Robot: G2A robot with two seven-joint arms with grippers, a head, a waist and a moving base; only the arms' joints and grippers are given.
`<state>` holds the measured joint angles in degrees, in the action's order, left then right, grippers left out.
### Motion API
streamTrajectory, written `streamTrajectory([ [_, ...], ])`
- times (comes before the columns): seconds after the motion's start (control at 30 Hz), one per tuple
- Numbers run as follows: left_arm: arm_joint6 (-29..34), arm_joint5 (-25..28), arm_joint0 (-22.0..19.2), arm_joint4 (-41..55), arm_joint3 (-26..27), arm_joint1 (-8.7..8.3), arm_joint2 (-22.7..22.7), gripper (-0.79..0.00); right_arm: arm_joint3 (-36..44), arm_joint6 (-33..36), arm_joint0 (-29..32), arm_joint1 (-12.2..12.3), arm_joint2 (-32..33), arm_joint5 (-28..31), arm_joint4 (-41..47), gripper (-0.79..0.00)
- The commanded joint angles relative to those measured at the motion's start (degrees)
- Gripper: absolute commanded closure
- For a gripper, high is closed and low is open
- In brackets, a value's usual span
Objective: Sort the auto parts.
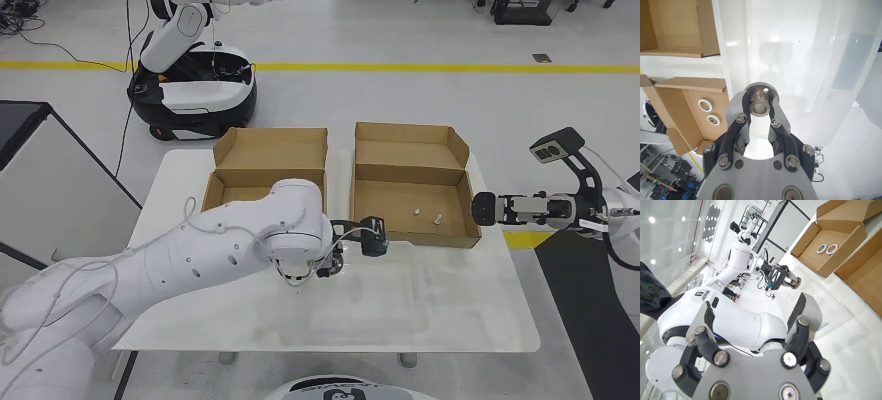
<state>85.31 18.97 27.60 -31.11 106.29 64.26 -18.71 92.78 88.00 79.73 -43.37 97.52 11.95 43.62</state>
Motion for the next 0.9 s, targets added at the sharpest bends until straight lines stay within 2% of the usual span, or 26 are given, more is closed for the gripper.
streamTrajectory([
  [0.0,0.15,-0.15,-0.83,0.33,1.43,-0.74,-1.15,0.000,0.00,0.00,0.00,0.00,0.00,0.00,0.01,-0.785],
  [0.17,-0.02,0.01,-1.45,0.97,4.10,-2.69,-4.85,0.000,0.00,0.00,0.00,0.00,0.00,0.00,0.01,-0.785],
  [0.4,-2.82,2.81,1.21,2.35,6.02,-6.12,-11.82,0.000,0.00,0.00,0.00,0.00,0.00,0.00,0.01,-0.785],
  [0.57,-8.17,7.68,6.13,6.79,5.92,-9.00,-19.74,0.000,0.00,0.00,0.00,0.00,0.00,0.00,0.01,-0.785],
  [0.73,-15.38,15.38,12.93,12.85,5.30,-11.98,-27.60,0.000,0.00,0.00,0.00,0.00,0.00,0.00,0.01,-0.785],
  [0.87,-21.74,21.74,18.02,17.56,3.84,-14.16,-32.13,0.000,0.00,0.00,0.00,0.00,0.00,0.00,0.01,-0.785],
])
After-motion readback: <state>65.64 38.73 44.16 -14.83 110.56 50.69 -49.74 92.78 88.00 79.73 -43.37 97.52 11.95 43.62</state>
